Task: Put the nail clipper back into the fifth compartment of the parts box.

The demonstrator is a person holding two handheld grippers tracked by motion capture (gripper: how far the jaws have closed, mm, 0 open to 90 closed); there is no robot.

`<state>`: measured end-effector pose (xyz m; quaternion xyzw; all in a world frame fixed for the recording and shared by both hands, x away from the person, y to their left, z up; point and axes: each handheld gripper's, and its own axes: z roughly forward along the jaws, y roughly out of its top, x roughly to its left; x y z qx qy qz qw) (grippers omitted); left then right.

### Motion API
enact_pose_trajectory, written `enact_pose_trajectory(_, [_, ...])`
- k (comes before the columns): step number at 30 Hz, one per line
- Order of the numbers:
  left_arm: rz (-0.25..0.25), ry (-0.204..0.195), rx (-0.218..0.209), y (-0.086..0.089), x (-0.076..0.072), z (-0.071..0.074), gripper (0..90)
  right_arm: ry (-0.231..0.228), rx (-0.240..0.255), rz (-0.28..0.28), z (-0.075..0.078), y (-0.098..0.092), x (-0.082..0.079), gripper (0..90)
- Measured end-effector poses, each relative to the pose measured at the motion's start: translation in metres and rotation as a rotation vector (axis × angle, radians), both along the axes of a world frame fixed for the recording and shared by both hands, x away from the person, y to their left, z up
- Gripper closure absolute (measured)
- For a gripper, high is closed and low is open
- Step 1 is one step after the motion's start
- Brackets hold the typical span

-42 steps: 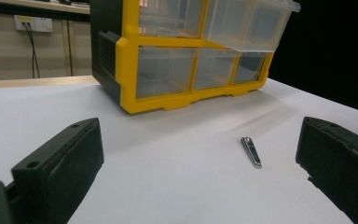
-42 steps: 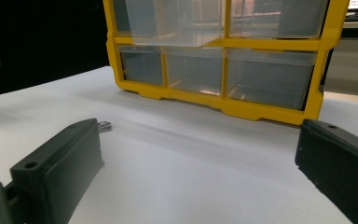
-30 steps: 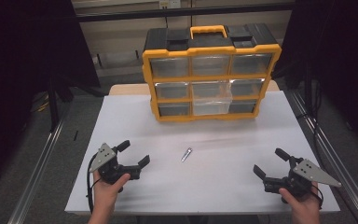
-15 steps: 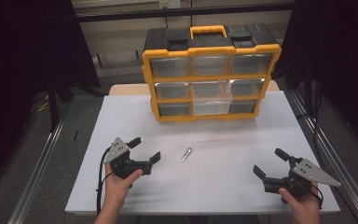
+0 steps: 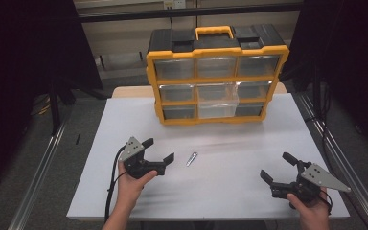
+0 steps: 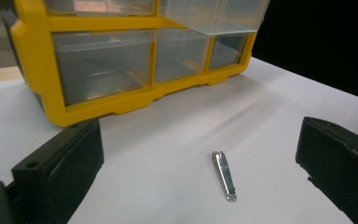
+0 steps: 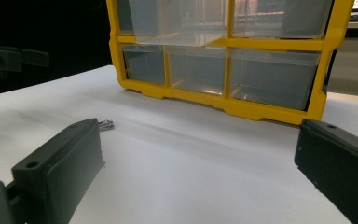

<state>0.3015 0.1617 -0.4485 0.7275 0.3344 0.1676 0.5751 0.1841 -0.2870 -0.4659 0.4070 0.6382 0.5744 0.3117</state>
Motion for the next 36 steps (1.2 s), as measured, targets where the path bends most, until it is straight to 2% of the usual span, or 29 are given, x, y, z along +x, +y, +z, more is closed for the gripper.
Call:
enact_pose_trajectory(6, [-0.012, 0.013, 0.024, -0.010, 0.004, -0.001, 1.2, -0.005, -0.003, -0.002, 0.000, -0.001, 0.000, 0.4])
enact_pose_trajectory(9, [-0.001, 0.024, 0.027, -0.014, 0.005, -0.002, 1.3, -0.005, -0.002, -0.002, 0.000, -0.001, 0.000, 0.4])
enact_pose_trajectory(10, [-0.020, 0.037, 0.047, -0.015, 0.007, -0.003, 1.4, -0.007, -0.001, -0.003, 0.000, -0.001, 0.000, 0.4])
enact_pose_trajectory(12, [-0.022, 0.041, 0.062, -0.016, 0.008, -0.003, 1.4, -0.007, 0.000, -0.003, 0.000, 0.000, 0.000, 0.4])
enact_pose_trajectory(13, [-0.004, 0.040, 0.067, -0.019, 0.008, -0.003, 1.4, -0.005, -0.002, -0.001, 0.000, -0.001, 0.000, 0.4])
enact_pose_trajectory(14, [-0.040, 0.047, 0.056, -0.020, 0.010, -0.003, 1.4, -0.006, -0.001, -0.001, 0.000, 0.000, 0.000, 0.4])
enact_pose_trajectory(15, [-0.010, 0.052, 0.067, -0.023, 0.010, -0.003, 1.4, -0.006, -0.001, -0.001, 0.000, 0.000, 0.000, 0.4])
enact_pose_trajectory(16, [-0.008, 0.051, 0.067, -0.025, 0.010, -0.003, 1.4, -0.006, -0.001, -0.001, 0.000, 0.000, 0.000, 0.4])
enact_pose_trajectory(17, [-0.029, 0.059, 0.070, -0.026, 0.012, -0.003, 1.4, -0.006, -0.001, 0.000, 0.000, 0.000, 0.000, 0.4])
enact_pose_trajectory(18, [-0.029, 0.059, 0.070, -0.026, 0.012, -0.003, 1.6, -0.006, -0.001, 0.000, 0.000, 0.000, 0.000, 0.4])
enact_pose_trajectory(19, [-0.013, 0.059, 0.090, -0.030, 0.013, -0.003, 2.5, -0.005, 0.000, 0.000, 0.000, -0.001, 0.000, 0.4])
enact_pose_trajectory(20, [-0.026, 0.069, 0.088, -0.031, 0.013, -0.003, 3.2, -0.007, 0.002, -0.003, 0.000, 0.000, 0.000, 0.4])
enact_pose_trajectory(22, [-0.020, 0.074, 0.088, -0.033, 0.014, -0.003, 3.3, -0.006, 0.000, -0.002, 0.000, -0.001, 0.000, 0.4])
enact_pose_trajectory(24, [-0.064, 0.072, 0.091, -0.037, 0.018, -0.002, 3.5, -0.006, 0.003, -0.001, 0.000, -0.001, -0.001, 0.4])
enact_pose_trajectory(25, [-0.064, 0.072, 0.091, -0.037, 0.018, -0.002, 3.5, -0.006, 0.003, -0.001, 0.000, -0.001, -0.001, 0.4])
enact_pose_trajectory(26, [-0.047, 0.088, 0.094, -0.042, 0.018, -0.001, 3.5, -0.005, 0.003, -0.001, 0.000, 0.000, -0.001, 0.5])
enact_pose_trajectory(36, [-0.051, 0.121, 0.122, -0.053, 0.024, -0.003, 7.2, -0.012, 0.007, 0.002, 0.000, -0.001, -0.001, 0.4])
